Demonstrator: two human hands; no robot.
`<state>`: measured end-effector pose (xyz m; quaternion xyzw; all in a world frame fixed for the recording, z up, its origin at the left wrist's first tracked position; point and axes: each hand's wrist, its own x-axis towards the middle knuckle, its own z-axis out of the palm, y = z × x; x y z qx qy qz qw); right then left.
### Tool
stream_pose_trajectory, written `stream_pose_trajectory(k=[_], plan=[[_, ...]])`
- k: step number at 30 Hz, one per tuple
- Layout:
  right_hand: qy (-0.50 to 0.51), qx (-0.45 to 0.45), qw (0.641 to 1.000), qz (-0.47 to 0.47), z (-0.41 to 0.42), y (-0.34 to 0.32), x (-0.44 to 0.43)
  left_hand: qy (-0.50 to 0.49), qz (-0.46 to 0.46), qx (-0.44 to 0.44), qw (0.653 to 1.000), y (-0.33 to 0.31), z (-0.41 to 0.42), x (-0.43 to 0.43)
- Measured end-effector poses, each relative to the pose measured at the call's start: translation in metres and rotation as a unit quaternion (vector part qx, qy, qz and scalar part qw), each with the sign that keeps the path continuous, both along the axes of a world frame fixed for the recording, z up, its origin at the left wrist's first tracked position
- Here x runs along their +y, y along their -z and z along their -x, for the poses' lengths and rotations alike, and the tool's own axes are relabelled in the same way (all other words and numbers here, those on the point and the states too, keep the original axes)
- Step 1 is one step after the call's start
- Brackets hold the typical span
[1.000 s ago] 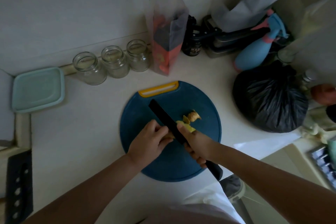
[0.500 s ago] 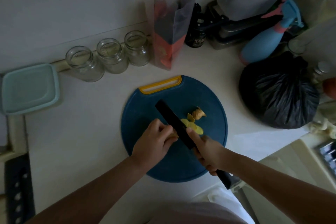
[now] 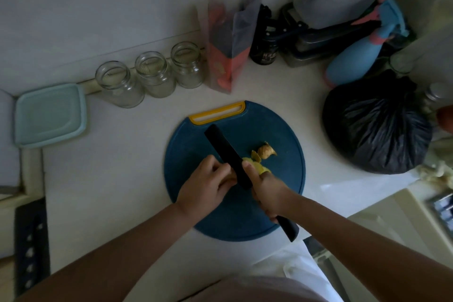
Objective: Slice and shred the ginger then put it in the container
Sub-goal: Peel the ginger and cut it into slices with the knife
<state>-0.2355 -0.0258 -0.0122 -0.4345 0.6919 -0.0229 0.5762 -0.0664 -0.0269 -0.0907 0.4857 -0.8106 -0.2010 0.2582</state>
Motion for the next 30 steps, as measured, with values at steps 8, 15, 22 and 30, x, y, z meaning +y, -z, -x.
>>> stream_pose_trajectory(k=[8,15,22,30], plan=[[0.007,-0.028,1.0,-0.008,0.009,0.004,0.022,-0.019,-0.056,0.039,0.998,-0.008,0.003,0.002],[-0.001,0.006,0.998,-0.066,0.014,-0.001,0.021,-0.019,-0.046,0.043,0.998,-0.003,0.003,0.002],[-0.056,0.063,0.994,-0.072,0.01,-0.004,0.009,-0.011,-0.028,0.011,0.999,-0.003,0.001,0.002],[-0.035,0.064,0.996,-0.057,0.005,0.001,0.012,-0.01,-0.021,0.004,1.0,-0.002,0.0,-0.001]])
